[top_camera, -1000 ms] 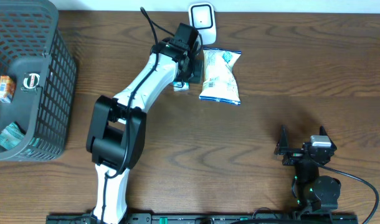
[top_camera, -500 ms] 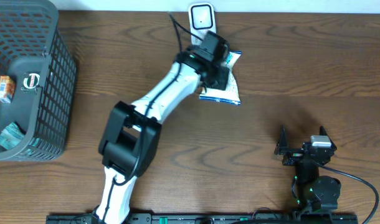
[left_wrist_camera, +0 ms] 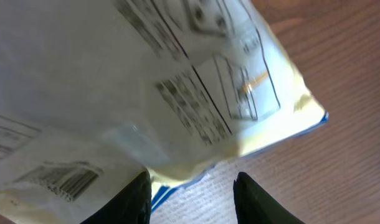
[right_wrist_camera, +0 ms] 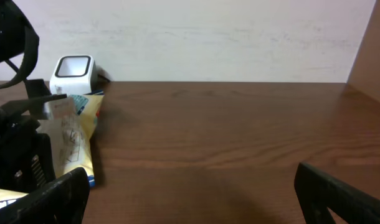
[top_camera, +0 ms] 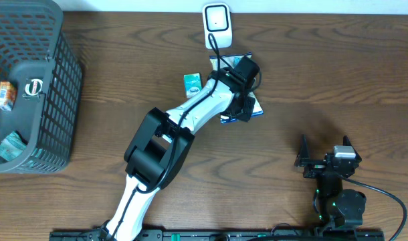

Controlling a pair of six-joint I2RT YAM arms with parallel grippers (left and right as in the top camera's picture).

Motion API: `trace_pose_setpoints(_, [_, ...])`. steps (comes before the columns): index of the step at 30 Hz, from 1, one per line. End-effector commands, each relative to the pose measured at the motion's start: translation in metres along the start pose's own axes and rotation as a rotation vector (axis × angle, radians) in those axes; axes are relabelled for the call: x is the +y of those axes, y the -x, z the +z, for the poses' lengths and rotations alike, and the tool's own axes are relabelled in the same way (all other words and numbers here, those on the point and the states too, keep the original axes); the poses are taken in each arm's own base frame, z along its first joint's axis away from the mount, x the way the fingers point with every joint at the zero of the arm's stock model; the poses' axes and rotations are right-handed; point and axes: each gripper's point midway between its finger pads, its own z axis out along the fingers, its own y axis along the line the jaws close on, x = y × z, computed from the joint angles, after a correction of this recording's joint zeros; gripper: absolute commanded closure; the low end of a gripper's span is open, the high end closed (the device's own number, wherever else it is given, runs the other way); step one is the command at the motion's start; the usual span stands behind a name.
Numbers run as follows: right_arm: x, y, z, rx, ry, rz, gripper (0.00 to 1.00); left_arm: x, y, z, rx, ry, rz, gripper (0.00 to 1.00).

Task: Scan the item barcode

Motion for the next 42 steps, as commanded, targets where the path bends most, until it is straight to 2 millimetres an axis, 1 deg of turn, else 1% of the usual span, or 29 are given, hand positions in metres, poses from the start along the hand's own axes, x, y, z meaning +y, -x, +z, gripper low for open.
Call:
trace_pose_setpoints(1, [-0.001, -0.001, 0.000, -0.001, -0.004, -0.007, 0.01, -0.007, 0.023, -0.050, -0.128, 0.027, 0.023, 0.58])
trace_pose_setpoints(7, [-0.001, 0.000, 0.000, -0.001, -0.004, -0.007, 0.01, 0.002, 0.074, -0.148, -0.473, 0.176, 0.023, 0.58])
trace_pose_setpoints(9, [-0.001, -0.001, 0.000, -0.001, -0.004, -0.007, 0.01, 0.009, 0.091, -0.171, -0.580, 0.219, 0.002, 0.58])
trace_pose_setpoints(11, [-0.001, 0.000, 0.000, -0.001, -0.004, -0.007, 0.01, 0.013, 0.104, -0.180, -0.634, 0.218, -0.014, 0.58])
trace_pose_setpoints(13, [-0.001, -0.001, 0.000, -0.001, -0.004, -0.007, 0.01, 0.022, 0.113, -0.177, -0.659, 0.219, -0.030, 0.58])
trace_pose_setpoints(16, [-0.001, 0.000, 0.000, -0.001, -0.004, -0.007, 0.01, 0.038, 0.123, -0.155, -0.652, 0.231, -0.058, 0.58])
trace_pose_setpoints(17, [-0.001, -0.001, 0.000, -0.001, -0.004, -0.007, 0.01, 0.044, 0.125, -0.143, -0.638, 0.239, -0.065, 0.58])
trace_pose_setpoints(19, [-0.001, 0.000, 0.000, -0.001, -0.004, -0.007, 0.01, 0.055, 0.126, -0.112, -0.597, 0.249, -0.073, 0.58])
trace_pose_setpoints(20, [-0.001, 0.000, 0.000, -0.001, -0.004, -0.007, 0.01, 0.060, 0.123, -0.092, -0.567, 0.257, -0.073, 0.58])
trace_pose_setpoints(25, [-0.001, 0.000, 0.000, -0.001, -0.004, -0.007, 0.01, 0.056, 0.108, -0.028, -0.435, 0.168, -0.048, 0.58])
trace_pose_setpoints(27, [-0.001, -0.001, 0.000, -0.001, -0.004, -0.007, 0.01, 0.056, 0.099, -0.007, -0.389, 0.152, -0.044, 0.58])
trace_pose_setpoints(29, [-0.001, -0.001, 0.000, -0.001, -0.004, -0.007, 0.01, 0.057, 0.090, 0.006, -0.348, 0.160, -0.038, 0.58])
trace_pose_setpoints(32, [-0.001, 0.000, 0.000, -0.001, -0.004, -0.007, 0.01, 0.045, 0.081, 0.010, -0.308, 0.157, 0.076, 0.58])
trace_pose_setpoints(35, [-0.001, -0.001, 0.000, 0.000, -0.004, -0.007, 0.01, 0.029, 0.080, 0.000, -0.314, 0.165, 0.182, 0.58])
trace_pose_setpoints(38, [-0.001, 0.000, 0.000, -0.001, -0.004, -0.007, 0.01, 0.021, 0.089, -0.026, -0.375, 0.196, 0.193, 0.57])
trace_pose_setpoints(39, [-0.001, -0.001, 0.000, -0.001, -0.004, -0.007, 0.01, 0.012, 0.096, -0.051, -0.424, 0.185, 0.193, 0.57])
trace_pose_setpoints(42, [-0.001, 0.000, 0.000, -0.001, -0.004, -0.007, 0.01, 0.004, 0.102, -0.085, -0.481, 0.165, 0.172, 0.57])
